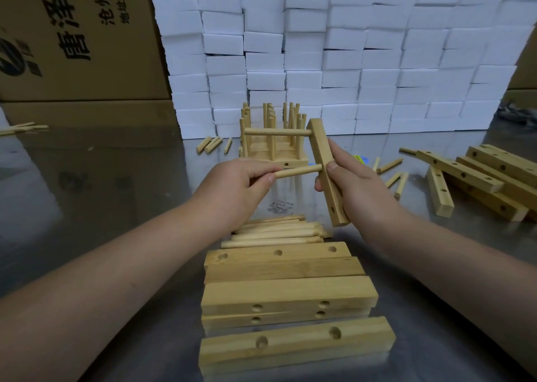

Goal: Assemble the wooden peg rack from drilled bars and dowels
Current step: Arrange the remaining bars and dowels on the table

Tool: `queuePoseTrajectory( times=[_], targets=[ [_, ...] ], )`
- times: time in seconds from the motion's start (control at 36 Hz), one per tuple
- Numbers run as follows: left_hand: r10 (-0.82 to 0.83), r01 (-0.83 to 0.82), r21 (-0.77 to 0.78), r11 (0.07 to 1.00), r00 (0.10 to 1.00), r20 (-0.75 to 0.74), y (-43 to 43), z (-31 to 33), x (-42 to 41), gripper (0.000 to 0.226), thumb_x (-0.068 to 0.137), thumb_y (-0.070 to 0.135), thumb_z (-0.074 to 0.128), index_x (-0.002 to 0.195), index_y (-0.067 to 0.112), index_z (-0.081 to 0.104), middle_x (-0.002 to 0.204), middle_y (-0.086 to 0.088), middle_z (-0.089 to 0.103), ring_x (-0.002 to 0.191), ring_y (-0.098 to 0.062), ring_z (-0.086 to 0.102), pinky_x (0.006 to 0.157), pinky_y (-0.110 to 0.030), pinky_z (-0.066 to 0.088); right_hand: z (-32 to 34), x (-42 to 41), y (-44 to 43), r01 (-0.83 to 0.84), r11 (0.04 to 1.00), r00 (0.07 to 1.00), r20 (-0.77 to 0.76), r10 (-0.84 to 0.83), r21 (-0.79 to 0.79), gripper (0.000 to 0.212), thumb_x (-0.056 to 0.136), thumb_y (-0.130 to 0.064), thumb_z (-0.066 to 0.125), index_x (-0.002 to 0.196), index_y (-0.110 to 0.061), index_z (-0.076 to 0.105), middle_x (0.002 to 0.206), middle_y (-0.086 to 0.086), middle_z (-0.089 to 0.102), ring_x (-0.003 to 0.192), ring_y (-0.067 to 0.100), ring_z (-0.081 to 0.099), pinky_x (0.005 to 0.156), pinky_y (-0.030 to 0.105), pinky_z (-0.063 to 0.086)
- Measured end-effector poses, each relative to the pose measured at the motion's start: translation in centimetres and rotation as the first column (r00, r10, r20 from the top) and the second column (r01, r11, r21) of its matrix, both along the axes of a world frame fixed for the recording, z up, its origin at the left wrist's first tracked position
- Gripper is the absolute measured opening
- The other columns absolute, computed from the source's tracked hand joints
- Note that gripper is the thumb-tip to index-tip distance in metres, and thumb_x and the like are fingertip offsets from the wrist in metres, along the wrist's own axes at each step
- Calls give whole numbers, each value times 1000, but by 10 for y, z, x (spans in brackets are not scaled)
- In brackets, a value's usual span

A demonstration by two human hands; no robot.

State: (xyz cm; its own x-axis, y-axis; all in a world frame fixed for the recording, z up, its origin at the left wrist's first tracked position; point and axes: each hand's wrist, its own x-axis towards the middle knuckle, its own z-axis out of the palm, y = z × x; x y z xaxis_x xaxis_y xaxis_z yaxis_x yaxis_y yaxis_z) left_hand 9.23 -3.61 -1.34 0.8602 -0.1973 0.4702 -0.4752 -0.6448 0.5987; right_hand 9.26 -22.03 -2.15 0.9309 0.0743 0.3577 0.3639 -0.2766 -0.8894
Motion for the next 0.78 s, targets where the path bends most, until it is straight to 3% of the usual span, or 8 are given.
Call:
queuePoseTrajectory(
  times=[0.08, 0.25, 0.42, 0.53, 0.67, 0.78],
  targets=[
    [-18, 17, 20, 1000, 997, 77, 0, 1, -2, 28, 93, 20, 51, 118, 25, 63, 73, 14, 51, 65, 12, 47, 58, -2, 34, 2, -2, 1, 5, 1000, 1000, 23, -4, -5, 39, 100, -24, 31, 117, -57, 45, 66, -11, 55, 52, -6, 44, 48, 6, 34],
    [-27, 8, 114, 993, 986, 166, -1, 2, -5, 28, 93, 24, 52, 118, 25, 63, 76, 11, 51, 74, 0, 47, 65, -11, 35, 3, -9, 6, -24, 999, 1000, 4, 24, -36, 43, 100, -25, 31, 138, -43, 38, 68, -9, 53, 56, -10, 46, 59, 12, 36],
    [-47, 10, 172, 985, 976, 213, -1, 5, -8, 28, 93, 23, 50, 118, 23, 64, 74, 10, 51, 75, -4, 47, 66, -24, 39, 4, -9, 7, -25, 1000, 1000, -19, 25, -6, 43, 101, -27, 31, 142, -37, 35, 66, -12, 54, 55, -9, 46, 56, 8, 37],
    [-56, 1, 218, 976, 967, 247, -2, 6, -11, 30, 93, 25, 48, 119, 23, 64, 73, 11, 49, 72, -4, 46, 62, -21, 36, 4, -10, 6, -38, 999, 999, 10, 38, -21, 42, 101, -28, 29, 141, -38, 36, 70, -8, 54, 54, -9, 46, 49, 3, 34],
    [-76, -13, 260, 965, 942, 328, -2, 10, -14, 24, 93, 24, 52, 108, 17, 69, 71, 4, 54, 66, -6, 44, 62, -24, 39, 4, -14, 8, -67, 994, 995, 73, 73, -82, 42, 101, -30, 27, 141, -42, 35, 73, -7, 52, 62, -9, 48, 55, 3, 36],
    [-72, -12, 246, 969, 943, 326, -3, 10, -15, 24, 92, 24, 53, 106, 16, 70, 69, 10, 51, 68, -4, 46, 62, -24, 39, 3, -14, 7, -74, 992, 993, 85, 83, -105, 43, 101, -28, 27, 142, -41, 33, 73, -7, 51, 61, -8, 46, 56, 4, 36]
  ],
)
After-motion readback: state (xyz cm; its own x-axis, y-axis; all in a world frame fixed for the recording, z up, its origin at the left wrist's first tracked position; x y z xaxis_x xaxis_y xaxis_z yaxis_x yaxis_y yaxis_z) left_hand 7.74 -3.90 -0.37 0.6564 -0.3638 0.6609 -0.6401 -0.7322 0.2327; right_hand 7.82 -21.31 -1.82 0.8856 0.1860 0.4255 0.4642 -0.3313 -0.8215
